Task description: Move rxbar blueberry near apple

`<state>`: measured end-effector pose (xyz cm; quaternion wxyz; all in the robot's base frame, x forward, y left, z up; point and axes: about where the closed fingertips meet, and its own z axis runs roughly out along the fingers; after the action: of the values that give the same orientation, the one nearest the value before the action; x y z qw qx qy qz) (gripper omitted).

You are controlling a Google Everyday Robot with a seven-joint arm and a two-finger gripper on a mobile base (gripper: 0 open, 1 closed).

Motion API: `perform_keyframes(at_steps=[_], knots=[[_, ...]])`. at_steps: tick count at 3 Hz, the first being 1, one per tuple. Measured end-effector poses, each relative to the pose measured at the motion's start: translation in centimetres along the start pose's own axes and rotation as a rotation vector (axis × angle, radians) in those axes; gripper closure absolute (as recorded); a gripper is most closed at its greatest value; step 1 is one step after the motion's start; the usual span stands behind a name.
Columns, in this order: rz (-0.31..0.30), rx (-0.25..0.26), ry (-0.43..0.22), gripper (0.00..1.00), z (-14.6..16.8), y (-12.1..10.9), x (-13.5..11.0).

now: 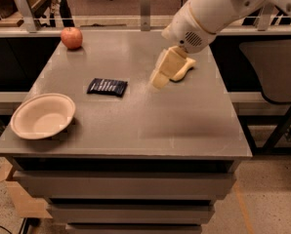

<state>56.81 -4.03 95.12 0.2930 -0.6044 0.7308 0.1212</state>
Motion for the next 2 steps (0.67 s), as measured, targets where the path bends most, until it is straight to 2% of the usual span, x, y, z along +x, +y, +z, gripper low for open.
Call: perform_keyframes(at_steps=[1,2], knots=[[-0.027,-0.054,-0.013,0.0,5.4,-1.3,-2.1],[-0.046,-0.082,-0.031,0.0,10.0,-2.1,-4.4]])
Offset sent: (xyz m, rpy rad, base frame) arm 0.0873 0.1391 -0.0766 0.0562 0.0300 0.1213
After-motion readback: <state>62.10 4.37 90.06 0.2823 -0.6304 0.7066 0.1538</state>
